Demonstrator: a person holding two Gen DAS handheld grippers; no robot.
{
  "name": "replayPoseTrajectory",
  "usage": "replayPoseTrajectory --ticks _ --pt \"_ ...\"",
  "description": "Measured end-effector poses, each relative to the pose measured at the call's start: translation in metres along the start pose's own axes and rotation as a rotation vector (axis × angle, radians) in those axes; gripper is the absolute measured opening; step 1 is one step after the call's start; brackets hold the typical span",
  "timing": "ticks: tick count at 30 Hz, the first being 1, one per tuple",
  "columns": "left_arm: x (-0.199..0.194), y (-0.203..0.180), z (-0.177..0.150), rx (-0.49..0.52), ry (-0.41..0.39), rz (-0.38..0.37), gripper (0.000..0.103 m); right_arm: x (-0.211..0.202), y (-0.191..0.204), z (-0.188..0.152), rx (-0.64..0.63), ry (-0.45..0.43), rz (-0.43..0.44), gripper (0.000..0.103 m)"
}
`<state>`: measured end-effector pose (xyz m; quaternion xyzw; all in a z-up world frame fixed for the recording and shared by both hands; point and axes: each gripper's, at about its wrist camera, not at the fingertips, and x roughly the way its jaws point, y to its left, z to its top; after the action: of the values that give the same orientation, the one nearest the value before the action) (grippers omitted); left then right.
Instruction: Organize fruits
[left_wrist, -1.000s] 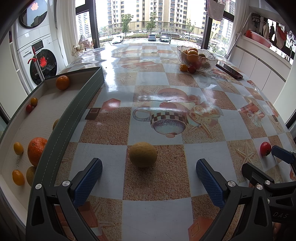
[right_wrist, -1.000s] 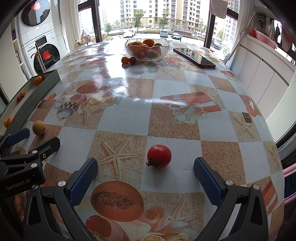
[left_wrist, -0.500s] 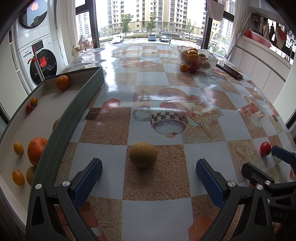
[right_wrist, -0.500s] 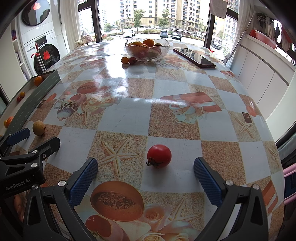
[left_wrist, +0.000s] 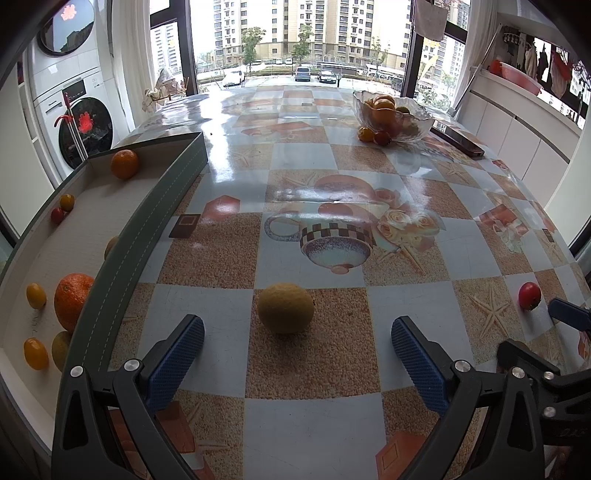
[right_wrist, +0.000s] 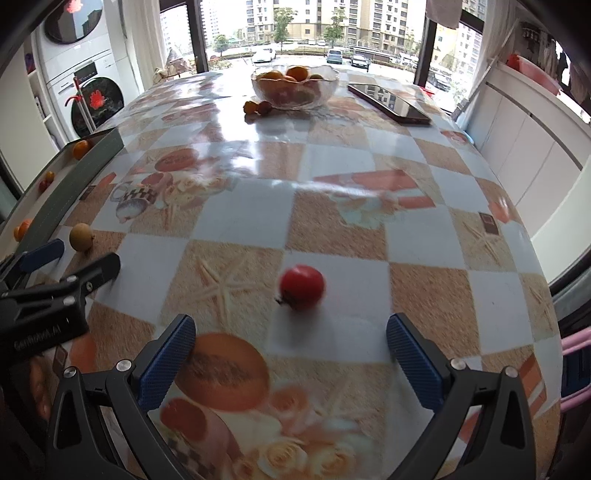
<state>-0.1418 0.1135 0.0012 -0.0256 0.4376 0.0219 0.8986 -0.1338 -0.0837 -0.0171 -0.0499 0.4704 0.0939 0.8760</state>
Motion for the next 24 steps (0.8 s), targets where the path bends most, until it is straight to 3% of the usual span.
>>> replayPoseTrajectory --ticks 10,18,21,24 --pt "-0.001 0.004 0.001 -0.027 -0.011 -0.033 0.102 -0.003 -0.023 -0.002 0.092 -0.024 0.014 0.103" --pt "0.003 -0.003 0.004 -0.006 0.008 -0.002 0.102 0.011 0.000 0.016 0.015 -0.005 -0.003 0.100" --pt "0.005 -0.001 0.007 -0.010 0.019 0.001 0.102 0.012 0.006 0.020 0.003 -0.009 -0.008 0.092" --pt "0.007 -0.001 0.011 -0.011 0.029 0.012 0.101 0.009 0.007 0.020 0.001 -0.022 -0.007 0.075"
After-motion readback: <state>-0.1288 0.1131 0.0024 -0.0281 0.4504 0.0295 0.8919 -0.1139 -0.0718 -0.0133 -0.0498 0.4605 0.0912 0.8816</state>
